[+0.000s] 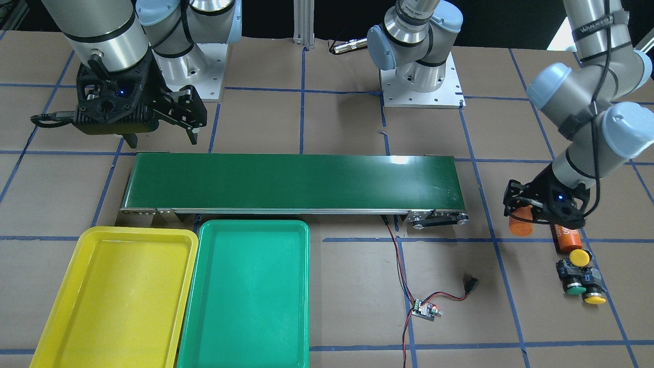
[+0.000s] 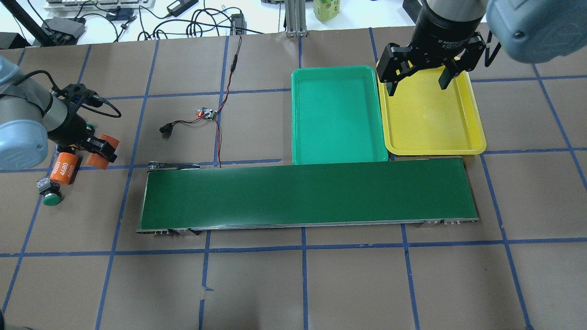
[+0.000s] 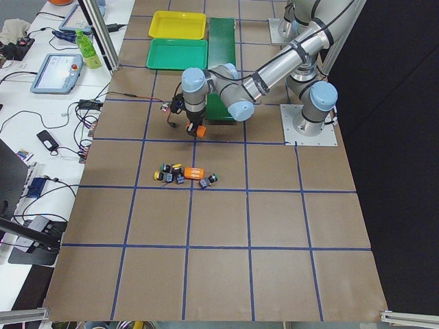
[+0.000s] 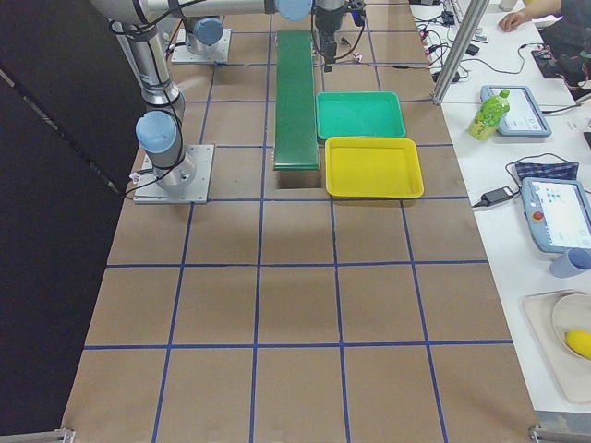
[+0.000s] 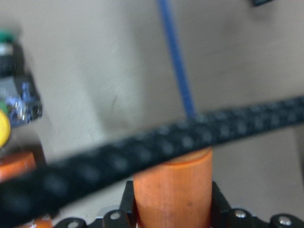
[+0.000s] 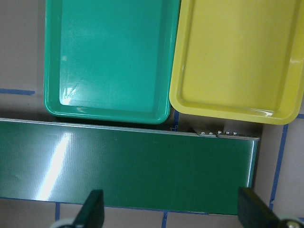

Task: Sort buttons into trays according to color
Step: 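Lift the orange cylinder with the left gripper and carry it over the belt, then lower the orange cylinder onto the belt and open the left gripper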

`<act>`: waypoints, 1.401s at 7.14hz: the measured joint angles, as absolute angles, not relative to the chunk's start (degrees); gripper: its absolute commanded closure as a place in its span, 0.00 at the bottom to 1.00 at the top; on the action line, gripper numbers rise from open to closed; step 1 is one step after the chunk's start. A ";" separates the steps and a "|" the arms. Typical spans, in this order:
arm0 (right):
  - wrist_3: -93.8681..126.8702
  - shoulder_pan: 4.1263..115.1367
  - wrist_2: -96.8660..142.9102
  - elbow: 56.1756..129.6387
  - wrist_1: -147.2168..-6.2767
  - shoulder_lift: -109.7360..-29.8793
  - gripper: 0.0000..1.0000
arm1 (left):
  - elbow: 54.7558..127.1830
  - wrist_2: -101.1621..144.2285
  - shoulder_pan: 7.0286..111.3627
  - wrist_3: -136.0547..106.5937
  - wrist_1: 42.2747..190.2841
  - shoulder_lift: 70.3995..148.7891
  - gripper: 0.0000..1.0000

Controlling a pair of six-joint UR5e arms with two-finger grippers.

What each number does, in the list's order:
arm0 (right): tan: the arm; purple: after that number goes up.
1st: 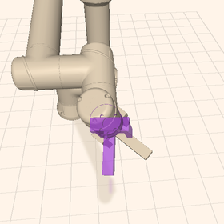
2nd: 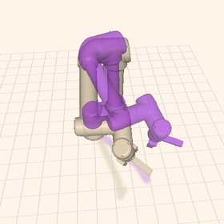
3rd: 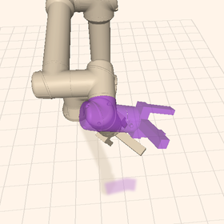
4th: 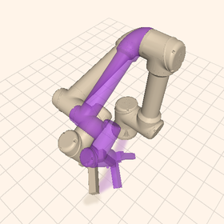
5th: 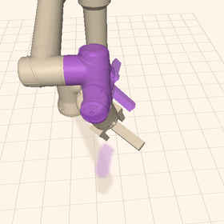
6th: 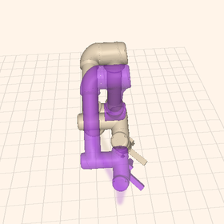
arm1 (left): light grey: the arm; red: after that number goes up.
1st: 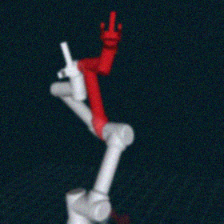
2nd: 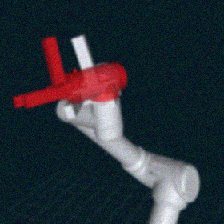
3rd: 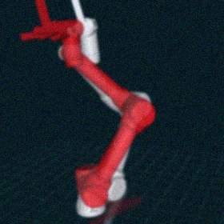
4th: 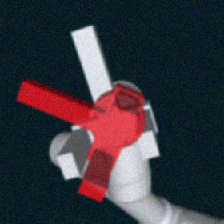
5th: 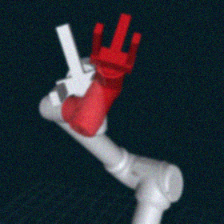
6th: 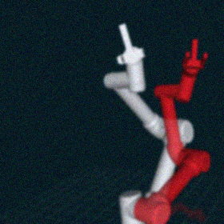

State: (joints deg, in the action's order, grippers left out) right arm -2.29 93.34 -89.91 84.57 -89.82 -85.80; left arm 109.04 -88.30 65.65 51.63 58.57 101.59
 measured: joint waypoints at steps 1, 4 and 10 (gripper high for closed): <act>-2.28 93.34 -89.91 84.61 -89.83 -85.79 0.00 | 109.79 -88.77 69.46 54.20 59.46 98.72 1.00; -2.34 93.37 -89.91 84.66 -89.83 -85.79 0.00 | 116.87 -90.75 78.56 60.32 59.49 90.83 1.00; -2.32 93.34 -89.91 84.89 -89.82 -85.80 0.00 | 124.81 -93.22 87.22 83.34 52.37 89.26 0.42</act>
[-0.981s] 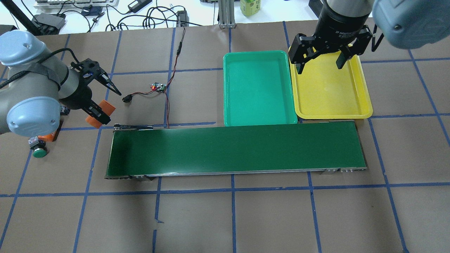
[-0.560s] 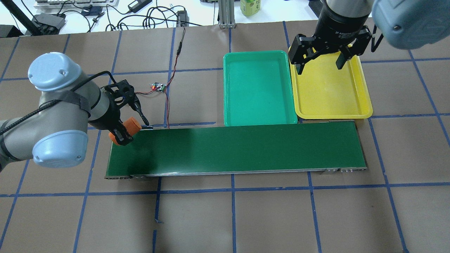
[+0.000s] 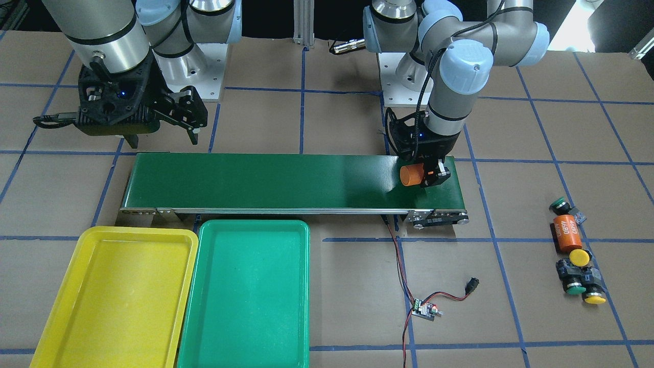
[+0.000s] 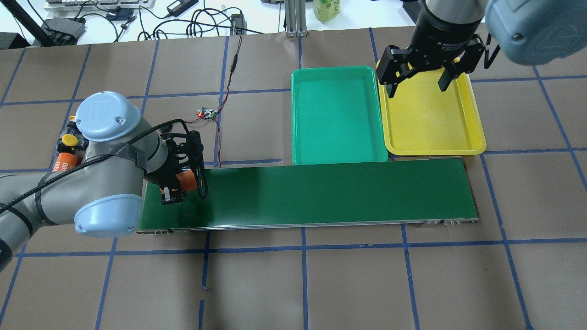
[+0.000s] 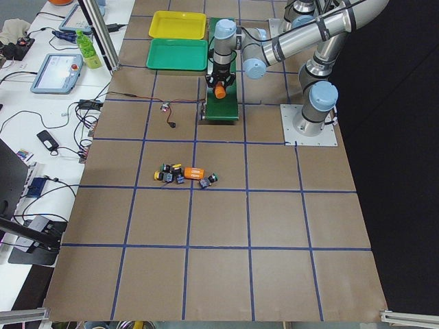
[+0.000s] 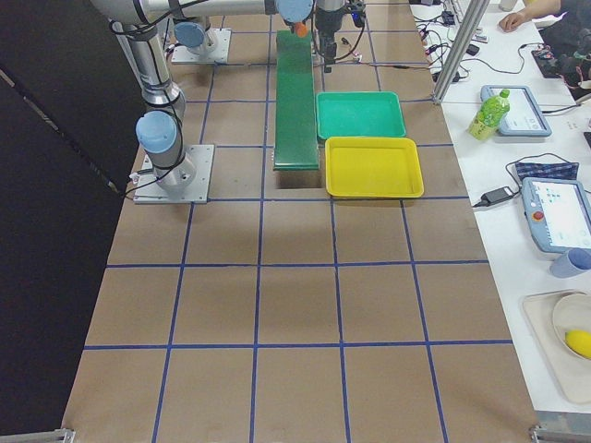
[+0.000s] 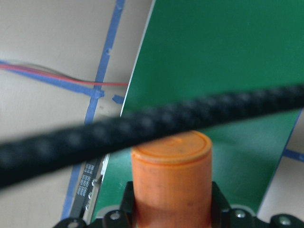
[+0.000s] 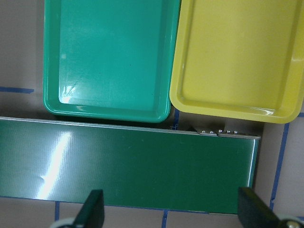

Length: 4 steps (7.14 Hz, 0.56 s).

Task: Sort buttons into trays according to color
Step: 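Lower the orange cylinder onto the belt and open the left gripper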

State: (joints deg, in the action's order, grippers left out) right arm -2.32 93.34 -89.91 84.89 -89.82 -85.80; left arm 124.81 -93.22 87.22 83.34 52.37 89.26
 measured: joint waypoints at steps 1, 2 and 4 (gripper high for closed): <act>-2.30 93.34 -89.89 84.90 -89.82 -85.83 0.00 | 126.04 -93.70 87.20 85.30 50.65 89.22 0.00; -2.29 93.34 -89.85 84.90 -89.82 -85.86 0.00 | 126.74 -93.87 87.19 85.93 49.68 89.09 0.00; -2.28 93.34 -89.87 84.90 -89.82 -85.87 0.00 | 126.73 -94.02 86.69 85.95 46.88 88.72 0.00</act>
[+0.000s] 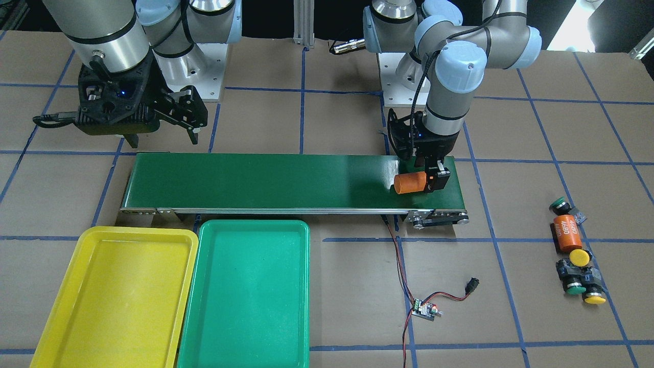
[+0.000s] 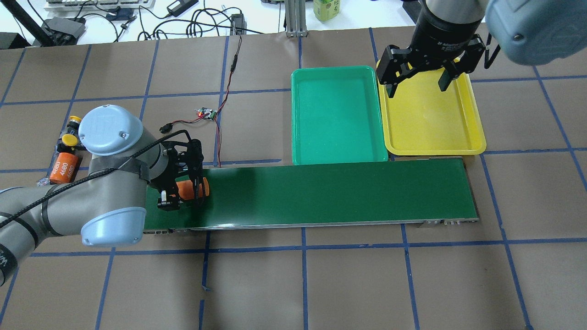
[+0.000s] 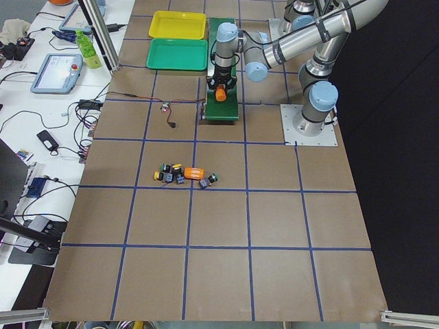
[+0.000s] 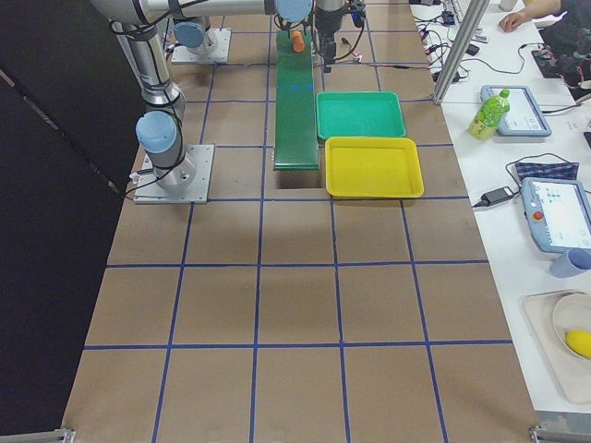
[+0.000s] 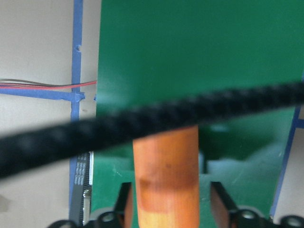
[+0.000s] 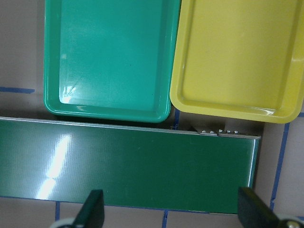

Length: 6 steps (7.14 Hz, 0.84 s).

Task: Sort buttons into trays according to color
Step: 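Lower the orange cylinder onto the belt and open the left gripper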

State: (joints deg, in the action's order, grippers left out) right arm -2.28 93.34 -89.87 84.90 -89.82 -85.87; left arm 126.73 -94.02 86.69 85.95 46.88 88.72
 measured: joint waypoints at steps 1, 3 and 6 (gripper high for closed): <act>-2.29 93.34 -89.86 84.90 -89.82 -85.86 0.00 | 126.07 -93.83 85.75 85.32 46.30 88.04 0.00; -2.83 93.29 -89.96 84.98 -89.72 -85.77 0.00 | 123.77 -93.38 83.98 81.73 49.42 86.27 0.00; -9.56 92.63 -90.74 86.13 -89.27 -85.64 0.00 | 120.77 -93.53 73.02 78.16 56.67 84.91 0.00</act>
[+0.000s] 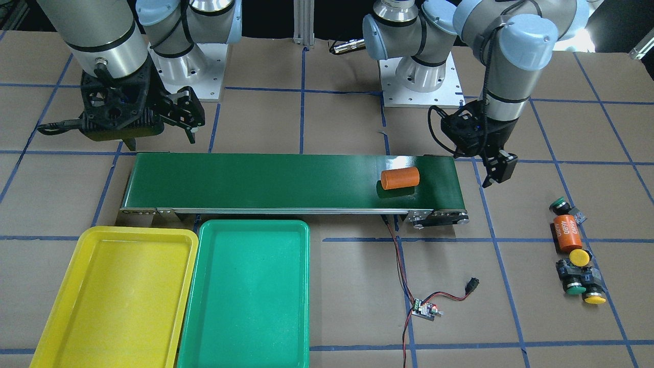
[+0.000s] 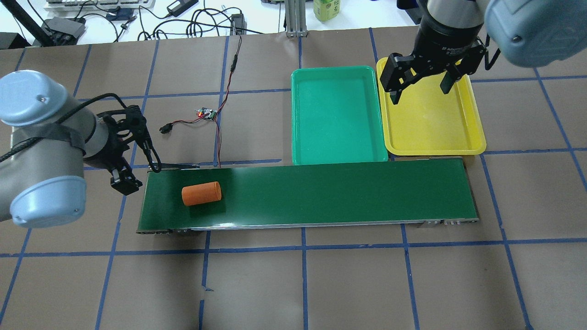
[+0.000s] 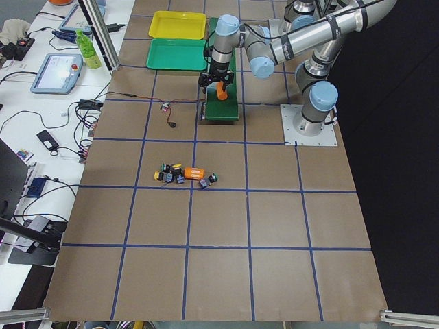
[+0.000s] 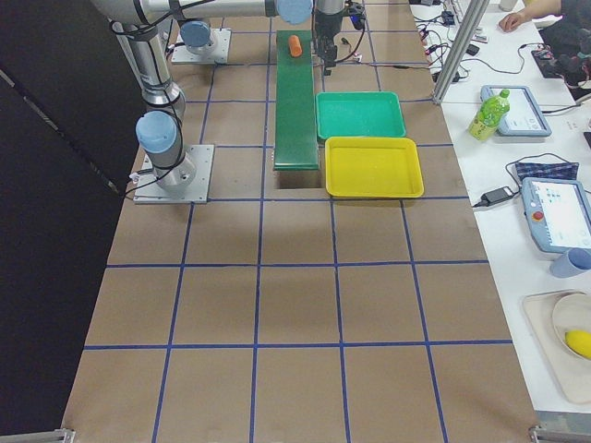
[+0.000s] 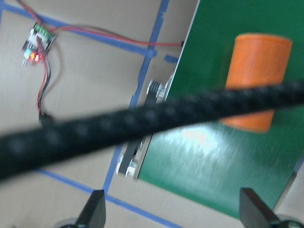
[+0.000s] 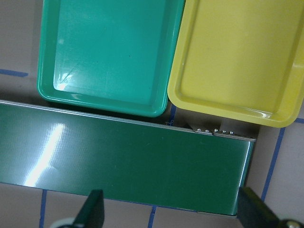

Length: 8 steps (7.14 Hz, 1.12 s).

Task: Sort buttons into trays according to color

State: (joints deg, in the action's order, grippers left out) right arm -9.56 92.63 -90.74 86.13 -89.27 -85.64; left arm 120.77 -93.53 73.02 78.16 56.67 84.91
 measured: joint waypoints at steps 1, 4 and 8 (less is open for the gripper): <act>-13.63 91.31 -90.66 87.64 -89.52 -85.73 0.00 | 120.03 -93.15 66.28 78.05 57.16 86.24 0.00; -26.78 84.58 -89.08 93.20 -90.63 -86.22 0.00 | 111.06 -92.52 52.57 77.33 56.92 97.38 0.00; -38.36 83.76 -89.15 101.64 -93.96 -90.57 0.00 | 102.60 -92.13 47.99 60.29 55.82 112.56 0.00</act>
State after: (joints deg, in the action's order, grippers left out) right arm -38.36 83.76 -89.15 101.64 -93.96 -90.57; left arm 102.60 -92.13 47.99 60.29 55.82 112.56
